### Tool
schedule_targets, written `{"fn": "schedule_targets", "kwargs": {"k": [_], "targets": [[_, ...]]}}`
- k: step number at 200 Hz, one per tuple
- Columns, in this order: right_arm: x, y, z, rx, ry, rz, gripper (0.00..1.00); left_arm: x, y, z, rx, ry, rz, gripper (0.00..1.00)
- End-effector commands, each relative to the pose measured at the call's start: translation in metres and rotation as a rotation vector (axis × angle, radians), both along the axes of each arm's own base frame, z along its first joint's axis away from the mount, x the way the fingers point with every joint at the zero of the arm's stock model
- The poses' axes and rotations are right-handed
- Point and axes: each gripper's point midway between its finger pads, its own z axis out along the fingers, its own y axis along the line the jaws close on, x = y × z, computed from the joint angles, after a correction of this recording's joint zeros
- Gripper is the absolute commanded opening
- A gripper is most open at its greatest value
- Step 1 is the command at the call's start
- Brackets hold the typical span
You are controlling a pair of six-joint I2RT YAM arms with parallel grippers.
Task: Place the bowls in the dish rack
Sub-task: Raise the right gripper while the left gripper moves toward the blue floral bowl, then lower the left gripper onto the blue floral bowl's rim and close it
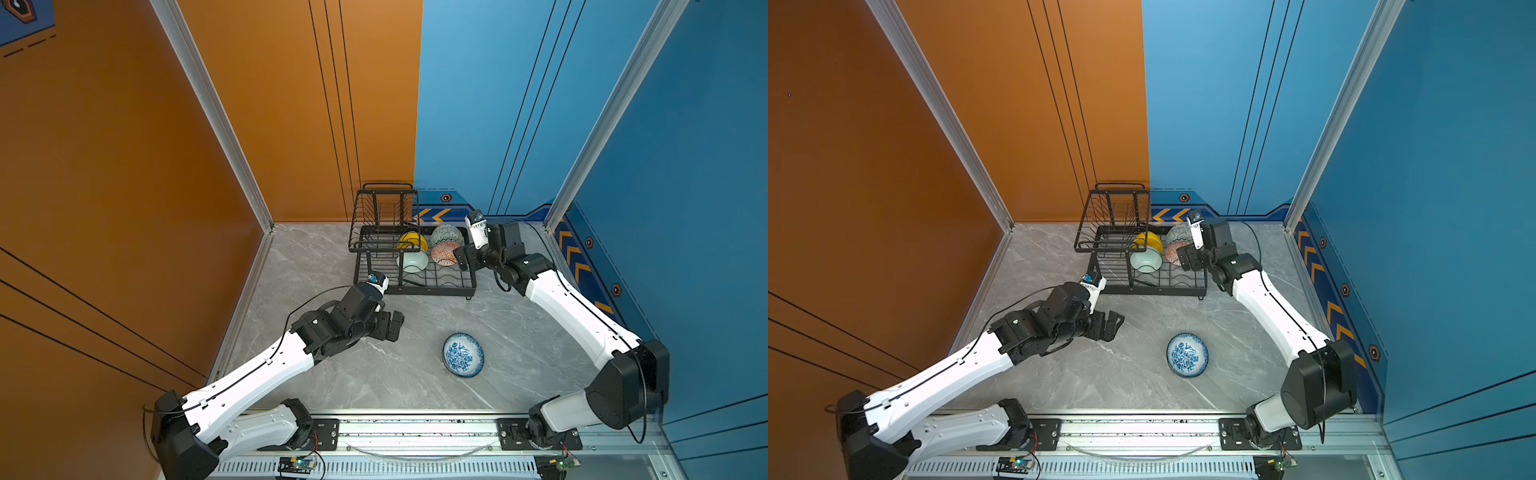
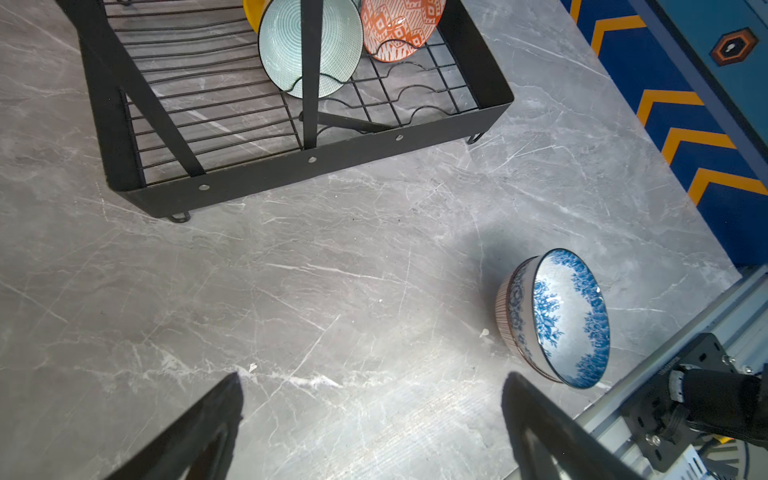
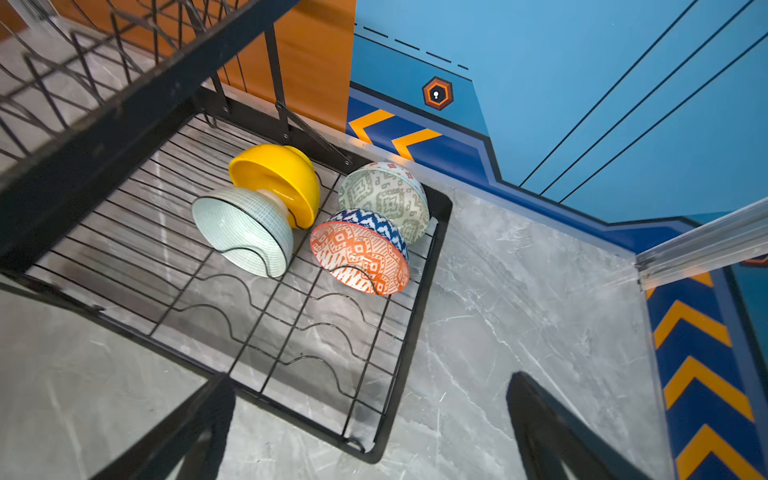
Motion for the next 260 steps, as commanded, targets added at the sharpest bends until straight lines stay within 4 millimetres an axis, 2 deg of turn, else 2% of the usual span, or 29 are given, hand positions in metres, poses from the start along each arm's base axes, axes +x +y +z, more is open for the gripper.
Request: {"fn": "schedule_targets", "kwargs": {"k": [1, 42, 47, 65, 110, 149, 233, 260], "targets": [[-0.021, 0.004, -0.017, 0.082, 0.184, -0.013, 1.0, -0.007, -0.01, 0.0, 0.009, 0.028, -0.002, 0.98], [-0.008, 0.008, -0.021, 0.097, 0.203, -0.035, 1.0, -0.018, -0.03, -0.021, 0.087, 0.041, -0.041, 0.98], [-0.007, 0.008, -0.021, 0.097, 0.203, -0.037, 1.0, -0.017, -0.038, -0.009, 0.062, 0.027, -0.043, 0.98], [-0.005, 0.009, -0.022, 0.088, 0.211, -0.032, 1.0, -0.022, -0.053, -0.007, 0.06, 0.028, -0.062, 0.98], [-0.006, 0.007, -0.027, 0.068, 0.229, -0.036, 1.0, -0.031, -0.081, -0.022, 0.102, 0.052, -0.078, 0.98], [-0.007, 0.007, -0.027, 0.067, 0.229, -0.034, 1.0, -0.038, -0.105, -0.027, 0.113, 0.064, -0.112, 0.98], [-0.01, 0.013, -0.035, 0.059, 0.247, -0.016, 1.0, -0.04, -0.137, -0.05, 0.089, 0.118, -0.133, 0.98], [-0.01, 0.013, -0.039, 0.05, 0.253, -0.014, 1.0, -0.037, -0.141, -0.06, 0.093, 0.136, -0.115, 0.98]]}}
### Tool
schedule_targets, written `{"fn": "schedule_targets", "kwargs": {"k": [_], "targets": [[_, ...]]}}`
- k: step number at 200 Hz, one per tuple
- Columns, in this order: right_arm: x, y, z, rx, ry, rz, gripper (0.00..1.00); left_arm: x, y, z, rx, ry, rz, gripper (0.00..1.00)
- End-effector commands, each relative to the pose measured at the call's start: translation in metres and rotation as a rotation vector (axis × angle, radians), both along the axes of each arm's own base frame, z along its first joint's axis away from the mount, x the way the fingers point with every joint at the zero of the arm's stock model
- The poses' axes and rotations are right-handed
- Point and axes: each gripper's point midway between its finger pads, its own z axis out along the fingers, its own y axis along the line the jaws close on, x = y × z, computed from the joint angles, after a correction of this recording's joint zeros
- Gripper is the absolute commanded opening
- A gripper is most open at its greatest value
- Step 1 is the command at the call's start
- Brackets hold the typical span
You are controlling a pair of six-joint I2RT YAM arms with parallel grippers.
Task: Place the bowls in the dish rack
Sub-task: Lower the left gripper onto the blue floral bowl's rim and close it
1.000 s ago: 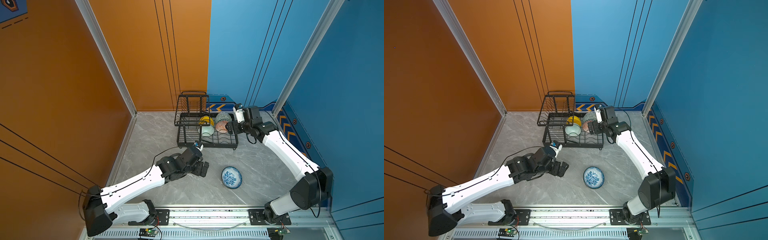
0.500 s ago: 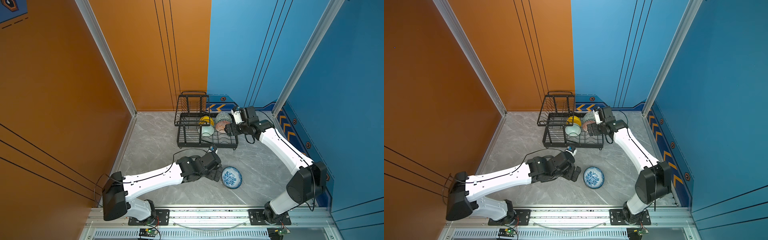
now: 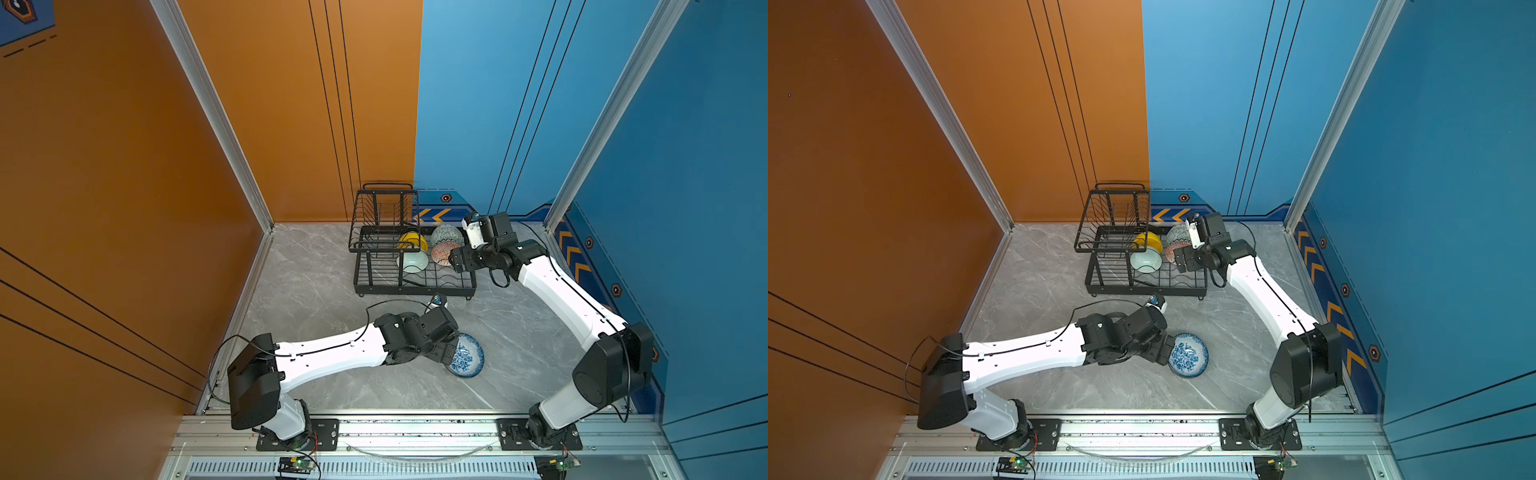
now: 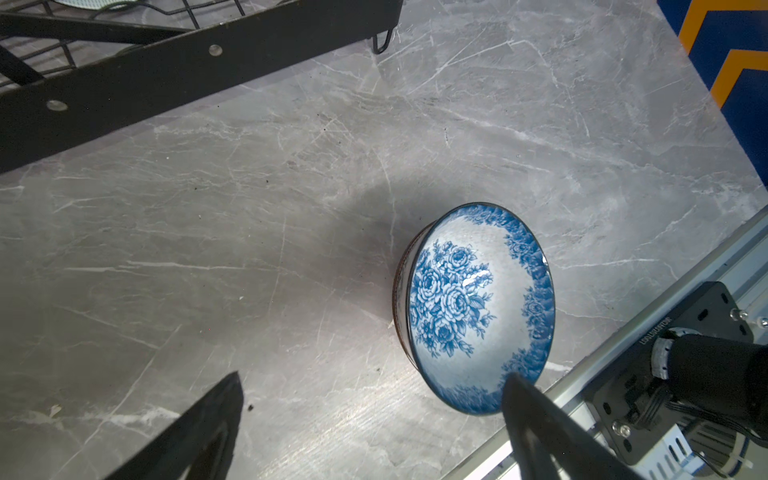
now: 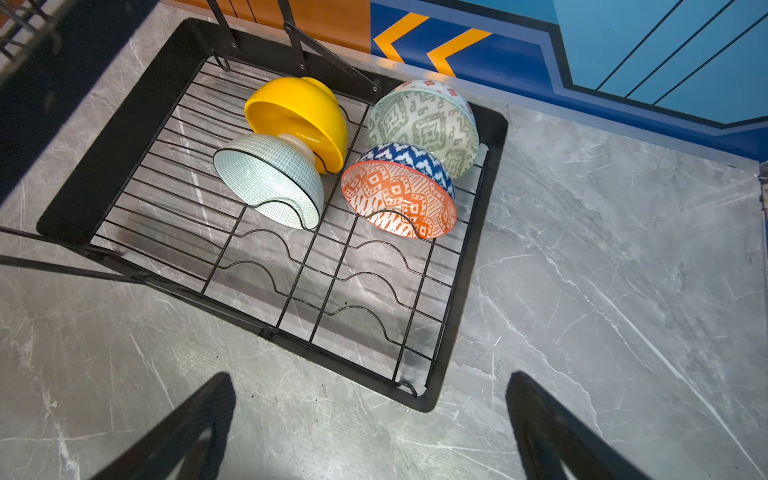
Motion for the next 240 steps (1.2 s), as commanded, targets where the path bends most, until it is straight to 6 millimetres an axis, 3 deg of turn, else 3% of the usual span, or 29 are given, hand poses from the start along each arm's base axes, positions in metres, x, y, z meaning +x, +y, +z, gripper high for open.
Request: {"fn": "schedule_targets", "kwargs": {"k": [1, 73, 123, 169, 240], "targets": [[-0.006, 0.003, -0.005, -0.008, 0.029, 0.007, 1.0, -0.001, -0.013, -0.002, -0.031, 0.019, 0.008, 0.98], [-0.005, 0.003, -0.007, -0.023, 0.027, 0.012, 1.0, 0.005, -0.023, -0.016, -0.008, 0.049, 0.001, 0.97], [-0.005, 0.002, -0.009, -0.028, 0.032, 0.012, 1.0, 0.002, -0.032, -0.028, 0.003, 0.087, -0.025, 0.74], [-0.005, 0.001, -0.011, -0.037, 0.031, 0.01, 1.0, 0.0, -0.04, -0.035, -0.002, 0.105, -0.045, 0.61], [-0.006, -0.001, -0.011, -0.044, 0.03, 0.01, 1.0, -0.001, -0.045, -0.043, 0.006, 0.125, -0.051, 0.29]]}}
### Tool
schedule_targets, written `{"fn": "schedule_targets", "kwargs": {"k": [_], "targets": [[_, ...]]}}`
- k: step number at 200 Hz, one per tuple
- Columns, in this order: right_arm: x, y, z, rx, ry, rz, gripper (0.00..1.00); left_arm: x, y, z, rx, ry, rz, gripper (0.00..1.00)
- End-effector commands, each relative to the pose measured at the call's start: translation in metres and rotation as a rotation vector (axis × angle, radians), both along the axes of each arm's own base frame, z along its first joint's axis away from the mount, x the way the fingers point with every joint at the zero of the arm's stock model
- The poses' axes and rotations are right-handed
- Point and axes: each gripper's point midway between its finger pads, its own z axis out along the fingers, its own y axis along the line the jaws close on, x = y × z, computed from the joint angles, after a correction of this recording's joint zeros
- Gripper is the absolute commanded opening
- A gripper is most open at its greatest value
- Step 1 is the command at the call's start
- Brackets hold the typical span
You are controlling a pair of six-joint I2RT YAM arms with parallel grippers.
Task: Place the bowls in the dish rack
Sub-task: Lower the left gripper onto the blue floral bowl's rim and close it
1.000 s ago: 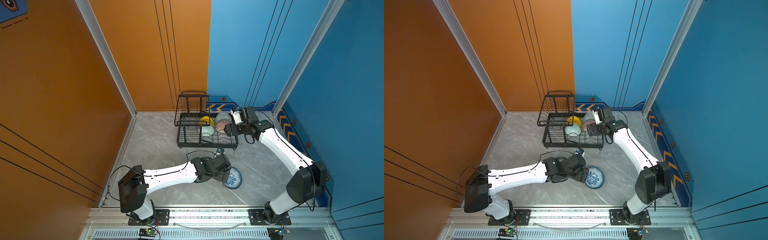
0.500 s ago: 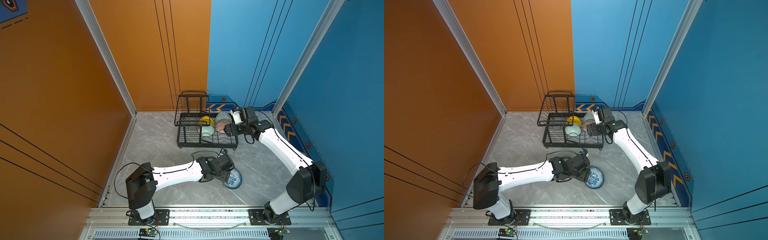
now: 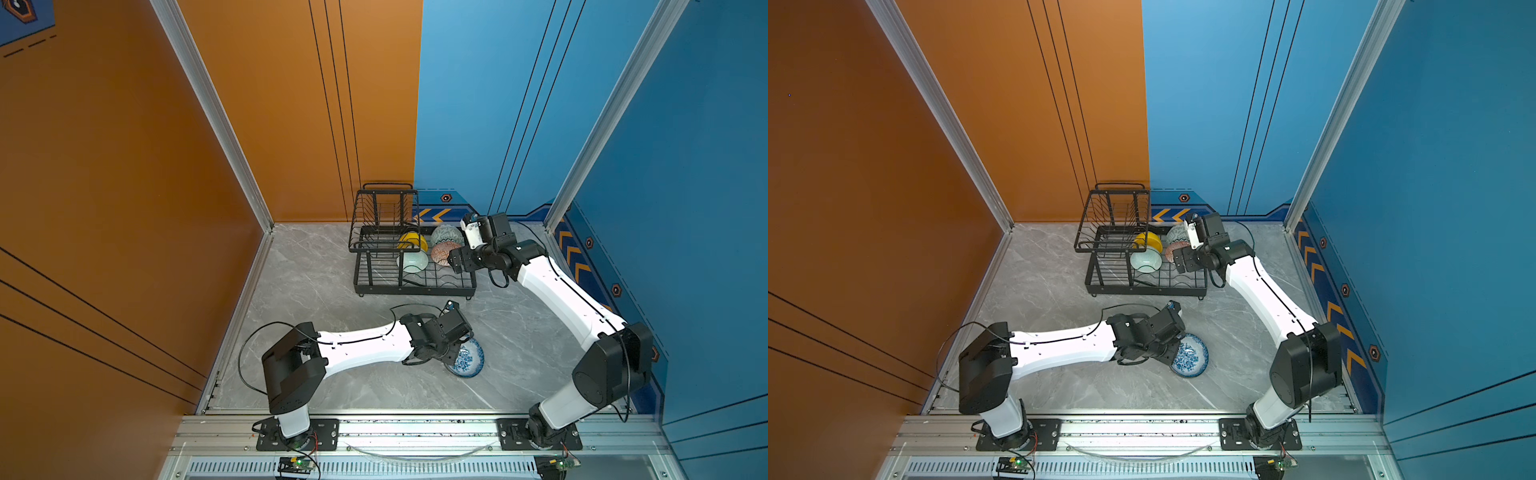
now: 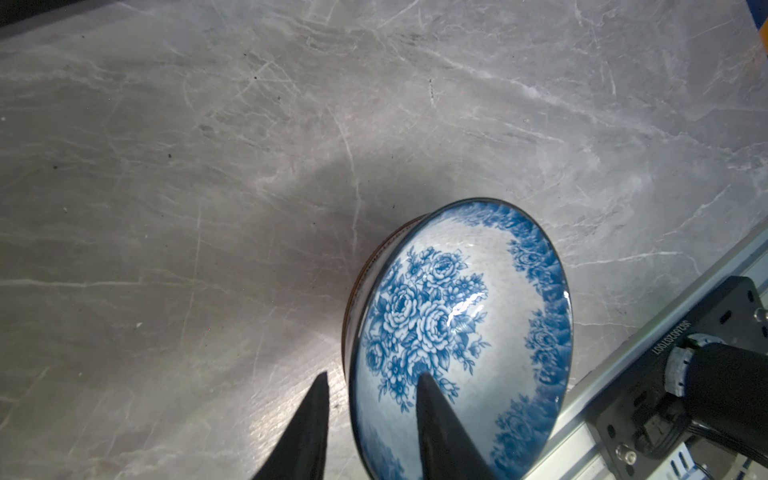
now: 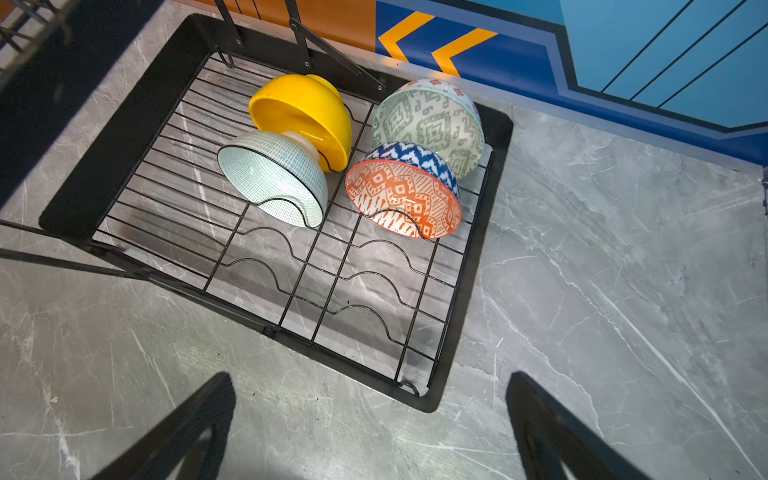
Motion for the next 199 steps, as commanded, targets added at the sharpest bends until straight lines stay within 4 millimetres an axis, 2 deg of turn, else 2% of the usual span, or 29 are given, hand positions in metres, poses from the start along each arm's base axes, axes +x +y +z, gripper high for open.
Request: {"fn": "schedule_targets", "kwargs": {"k": [1, 46, 114, 199], "targets": [[-0.005, -0.004, -0.01, -0.037, 0.03, -0.003, 1.0, 0.002, -0.009, 0.004, -0.015, 0.003, -0.015, 0.29], [-0.006, -0.004, -0.009, -0.037, 0.028, -0.003, 1.0, 0.001, -0.011, 0.0, -0.013, 0.015, -0.021, 0.19], [-0.007, -0.005, -0.011, -0.039, 0.031, -0.004, 1.0, 0.001, -0.014, -0.007, -0.003, 0.029, -0.023, 0.18], [-0.007, -0.006, -0.008, -0.041, 0.024, -0.005, 1.0, 0.006, -0.011, 0.0, -0.004, 0.017, -0.011, 0.0]]}}
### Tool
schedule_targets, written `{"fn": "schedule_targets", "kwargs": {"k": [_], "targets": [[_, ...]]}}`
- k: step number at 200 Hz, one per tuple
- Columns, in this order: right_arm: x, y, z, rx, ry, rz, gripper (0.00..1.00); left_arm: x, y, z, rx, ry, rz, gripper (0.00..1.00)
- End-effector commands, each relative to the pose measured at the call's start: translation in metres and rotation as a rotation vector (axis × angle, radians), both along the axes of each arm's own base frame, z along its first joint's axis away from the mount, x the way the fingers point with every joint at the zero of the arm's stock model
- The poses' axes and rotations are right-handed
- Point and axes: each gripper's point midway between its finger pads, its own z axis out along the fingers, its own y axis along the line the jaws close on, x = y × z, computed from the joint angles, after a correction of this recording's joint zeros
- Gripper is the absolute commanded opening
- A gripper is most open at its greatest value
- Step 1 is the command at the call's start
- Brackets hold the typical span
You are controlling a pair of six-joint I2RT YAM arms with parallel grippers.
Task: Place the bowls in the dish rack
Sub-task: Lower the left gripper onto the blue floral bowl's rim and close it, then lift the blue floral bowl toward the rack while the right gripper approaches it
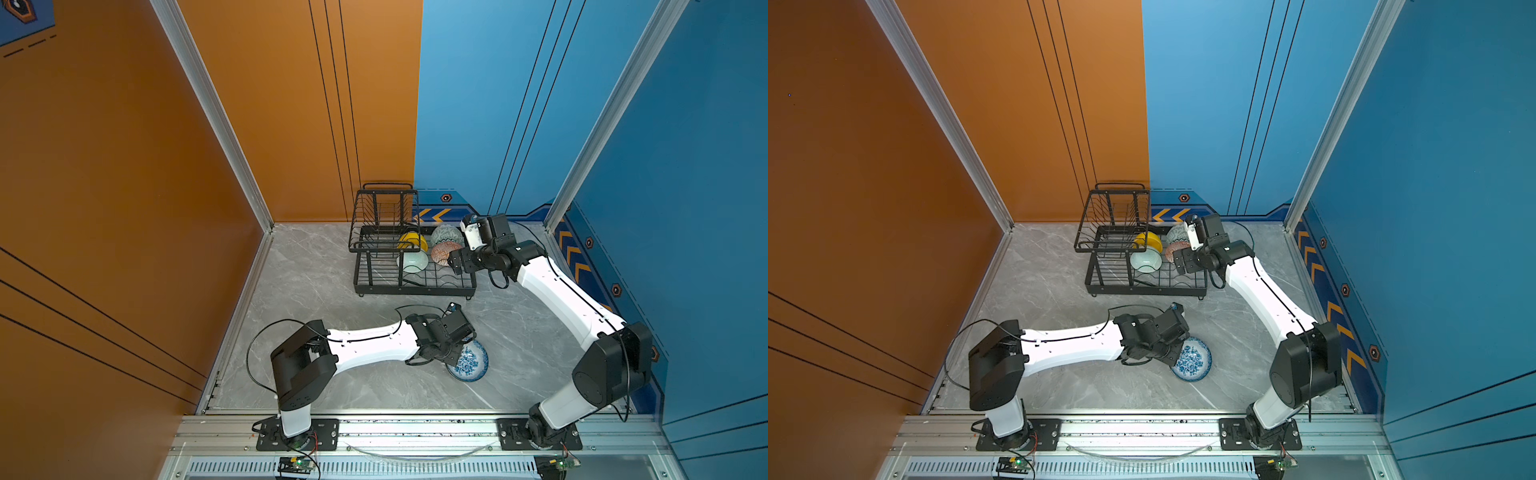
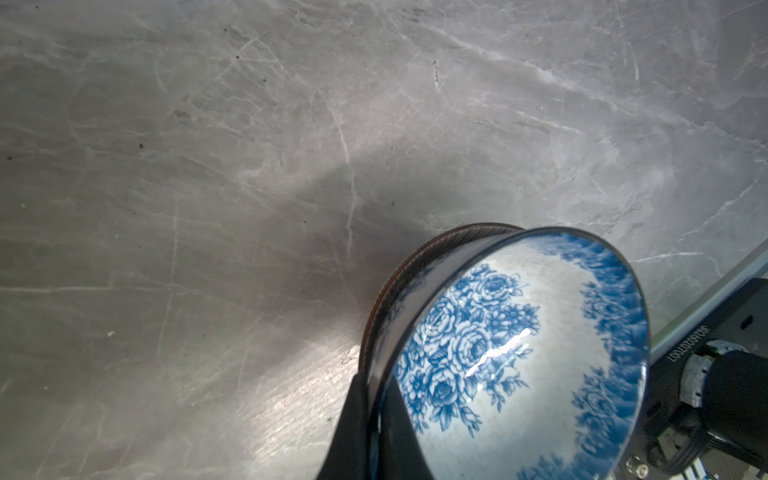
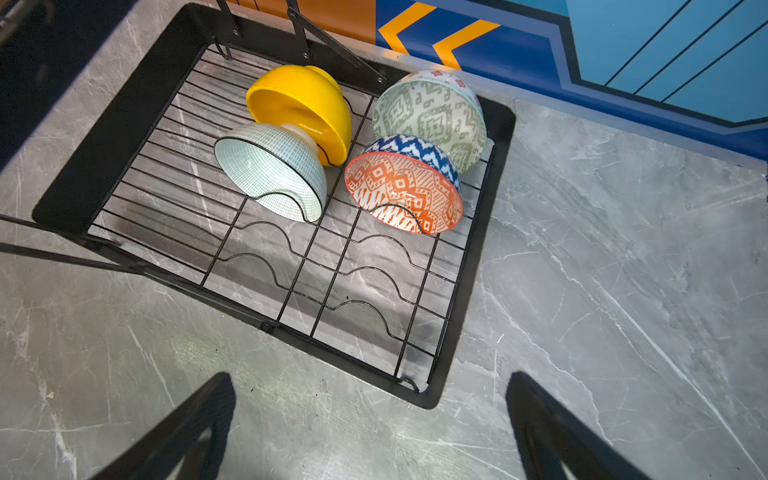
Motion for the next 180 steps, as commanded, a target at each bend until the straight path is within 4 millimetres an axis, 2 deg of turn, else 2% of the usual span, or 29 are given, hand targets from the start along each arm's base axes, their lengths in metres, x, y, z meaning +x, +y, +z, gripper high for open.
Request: {"fn": "schedule_targets", "kwargs": {"k": [1, 36, 112, 139, 180], "targets": [[-0.006, -0.005, -0.004, -0.035, 0.014, -0.006, 1.0, 0.006, -0.005, 0.013, -0.025, -0.008, -0.003, 0.0], [-0.006, -0.006, -0.002, -0.037, 0.007, -0.007, 1.0, 0.011, -0.003, 0.023, -0.02, -0.033, 0.003, 0.0], [-0.007, -0.01, 0.014, -0.009, -0.023, -0.017, 1.0, 0.029, 0.0, 0.066, -0.056, -0.107, 0.005, 0.0], [-0.006, -0.014, 0.027, 0.013, -0.044, -0.033, 1.0, 0.034, 0.009, 0.087, -0.064, -0.15, 0.009, 0.0], [-0.01, -0.017, 0.047, 0.097, -0.063, -0.038, 1.0, 0.046, 0.035, 0.121, -0.057, -0.247, 0.042, 0.0]]}}
